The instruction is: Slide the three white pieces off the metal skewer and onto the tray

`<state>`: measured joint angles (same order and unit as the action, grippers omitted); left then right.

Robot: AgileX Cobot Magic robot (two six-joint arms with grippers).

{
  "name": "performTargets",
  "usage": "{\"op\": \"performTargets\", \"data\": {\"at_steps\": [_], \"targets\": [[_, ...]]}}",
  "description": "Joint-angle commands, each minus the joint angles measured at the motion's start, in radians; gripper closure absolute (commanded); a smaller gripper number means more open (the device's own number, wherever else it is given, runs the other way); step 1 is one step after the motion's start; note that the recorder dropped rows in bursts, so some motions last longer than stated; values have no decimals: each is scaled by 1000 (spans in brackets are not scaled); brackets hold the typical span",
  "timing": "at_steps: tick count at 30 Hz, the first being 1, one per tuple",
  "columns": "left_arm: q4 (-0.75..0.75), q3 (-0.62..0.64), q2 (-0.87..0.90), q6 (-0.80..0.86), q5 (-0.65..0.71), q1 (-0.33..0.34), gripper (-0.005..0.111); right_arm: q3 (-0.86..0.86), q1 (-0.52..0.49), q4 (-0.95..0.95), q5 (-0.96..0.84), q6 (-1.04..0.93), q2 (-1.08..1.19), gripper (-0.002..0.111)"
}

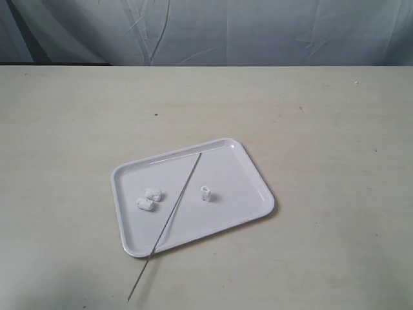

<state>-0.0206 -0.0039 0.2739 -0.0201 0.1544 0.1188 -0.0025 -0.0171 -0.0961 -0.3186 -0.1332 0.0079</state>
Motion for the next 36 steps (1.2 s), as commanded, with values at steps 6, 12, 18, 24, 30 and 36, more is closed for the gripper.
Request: {"op": "performTargets", "data": {"at_steps": [6, 12, 18, 24, 30, 36], "targets": [[8, 4, -7, -2, -5, -2, 107, 3, -5, -48, 7, 3, -8, 109], [8, 4, -7, -2, -5, -2, 107, 3, -5, -50, 7, 3, -8, 109], [8, 4, -7, -2, -5, -2, 107, 3, -5, -50, 7, 3, -8, 109], [8, 4, -7, -2, 3, -2, 107, 3, -5, -50, 7, 3, -8, 109], [8, 4, -7, -2, 3, -2, 107, 3, -5, -50, 7, 3, -8, 109], [8, 4, -7, -2, 3, -2, 107, 3, -5, -50, 7, 3, -8, 109]]}}
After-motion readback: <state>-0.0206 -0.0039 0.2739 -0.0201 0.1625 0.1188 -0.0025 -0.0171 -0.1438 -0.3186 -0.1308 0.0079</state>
